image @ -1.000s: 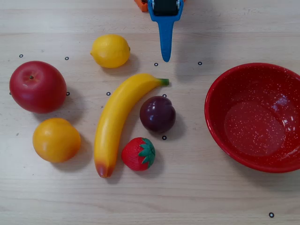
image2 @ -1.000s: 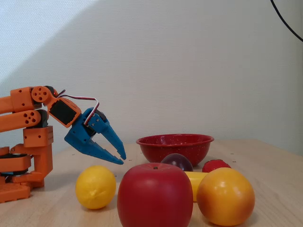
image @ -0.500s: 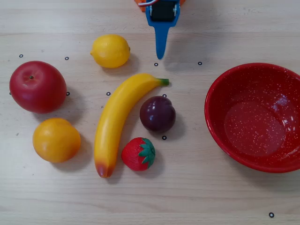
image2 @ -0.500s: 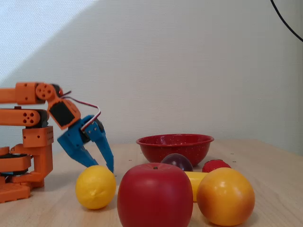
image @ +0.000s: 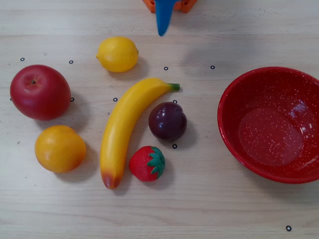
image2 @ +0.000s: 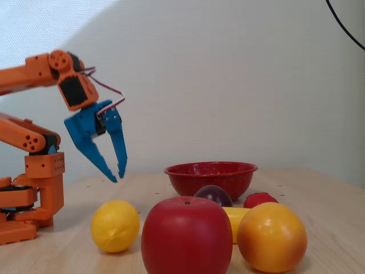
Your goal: Put the lemon in the red bowl.
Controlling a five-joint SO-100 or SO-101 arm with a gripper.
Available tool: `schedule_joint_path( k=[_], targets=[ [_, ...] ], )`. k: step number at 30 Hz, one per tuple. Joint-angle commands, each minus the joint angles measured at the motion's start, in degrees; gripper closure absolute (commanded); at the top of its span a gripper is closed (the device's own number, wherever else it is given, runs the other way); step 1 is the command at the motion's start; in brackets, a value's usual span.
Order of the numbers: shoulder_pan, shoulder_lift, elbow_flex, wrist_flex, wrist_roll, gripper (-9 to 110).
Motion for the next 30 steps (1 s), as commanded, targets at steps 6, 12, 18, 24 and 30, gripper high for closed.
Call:
schedule_joint_path(
  k=[6,12,18,24,30],
  targets=[
    [-7.03,-14.59,-22.06,10.72,2.72,101],
    [-14.15,-22.06,-28.30,15.03,8.09,97],
    [-22.32,-27.16,-30.76,17.93,11.95,91],
    [-27.51,-30.23,-32.78,22.94,16.35,68],
    [-30.06,-30.94,-32.26,24.70,19.16,46]
  ],
)
